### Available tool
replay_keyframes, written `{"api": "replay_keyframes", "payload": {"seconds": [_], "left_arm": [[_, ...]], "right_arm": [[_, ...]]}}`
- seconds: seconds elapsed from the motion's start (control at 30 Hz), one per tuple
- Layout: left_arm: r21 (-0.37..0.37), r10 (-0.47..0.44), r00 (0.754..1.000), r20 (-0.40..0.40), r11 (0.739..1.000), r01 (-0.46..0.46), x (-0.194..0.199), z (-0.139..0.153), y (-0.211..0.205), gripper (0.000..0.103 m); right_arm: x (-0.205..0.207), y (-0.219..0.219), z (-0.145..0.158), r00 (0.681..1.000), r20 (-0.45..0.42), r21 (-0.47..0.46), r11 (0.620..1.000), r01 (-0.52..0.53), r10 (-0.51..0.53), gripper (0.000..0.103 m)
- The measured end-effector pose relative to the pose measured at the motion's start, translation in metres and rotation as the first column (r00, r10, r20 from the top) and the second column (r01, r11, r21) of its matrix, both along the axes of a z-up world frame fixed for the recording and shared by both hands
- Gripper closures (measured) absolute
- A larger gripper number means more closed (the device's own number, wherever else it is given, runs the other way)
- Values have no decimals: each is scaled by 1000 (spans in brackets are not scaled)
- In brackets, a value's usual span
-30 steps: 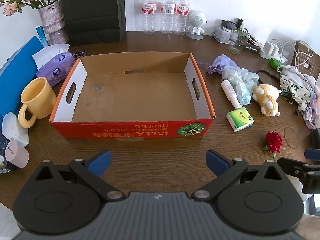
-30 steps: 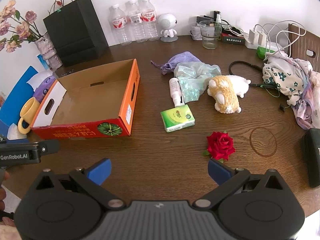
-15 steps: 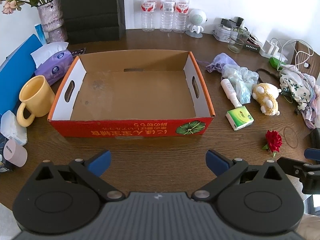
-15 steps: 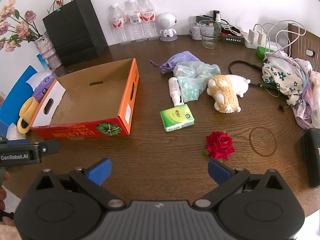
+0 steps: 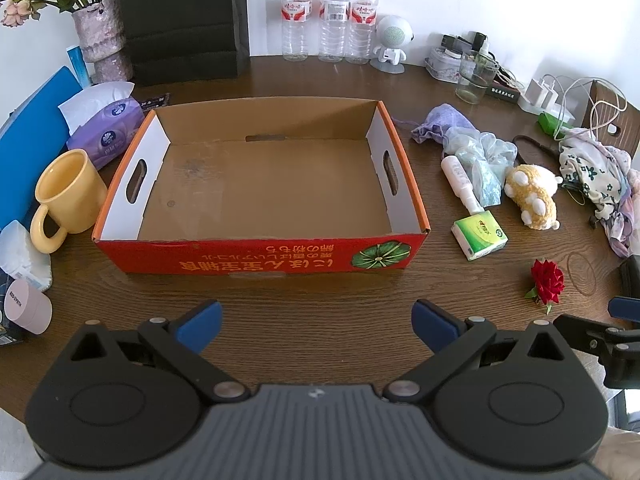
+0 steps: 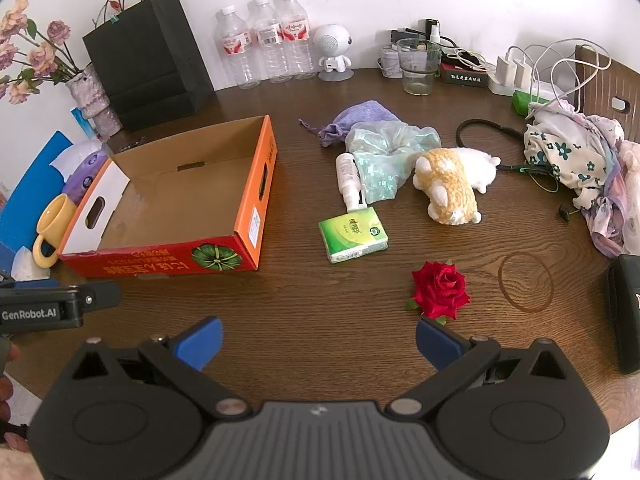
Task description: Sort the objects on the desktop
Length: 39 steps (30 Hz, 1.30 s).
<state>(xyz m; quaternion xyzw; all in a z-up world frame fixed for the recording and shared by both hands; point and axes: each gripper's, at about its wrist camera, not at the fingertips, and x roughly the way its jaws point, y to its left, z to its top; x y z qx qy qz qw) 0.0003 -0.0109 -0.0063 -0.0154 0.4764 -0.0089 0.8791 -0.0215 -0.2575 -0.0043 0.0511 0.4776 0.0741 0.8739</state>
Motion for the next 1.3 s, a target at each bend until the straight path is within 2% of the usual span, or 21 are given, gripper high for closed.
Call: {"api": "replay_keyframes", "payload": {"seconds": [1.3], "left_arm": [[-24,-36,999,-15,999,36,18,-2,4,0]], "right_arm": [[11,-5,-6,999,-21,-4,999,34,-34,0]]}}
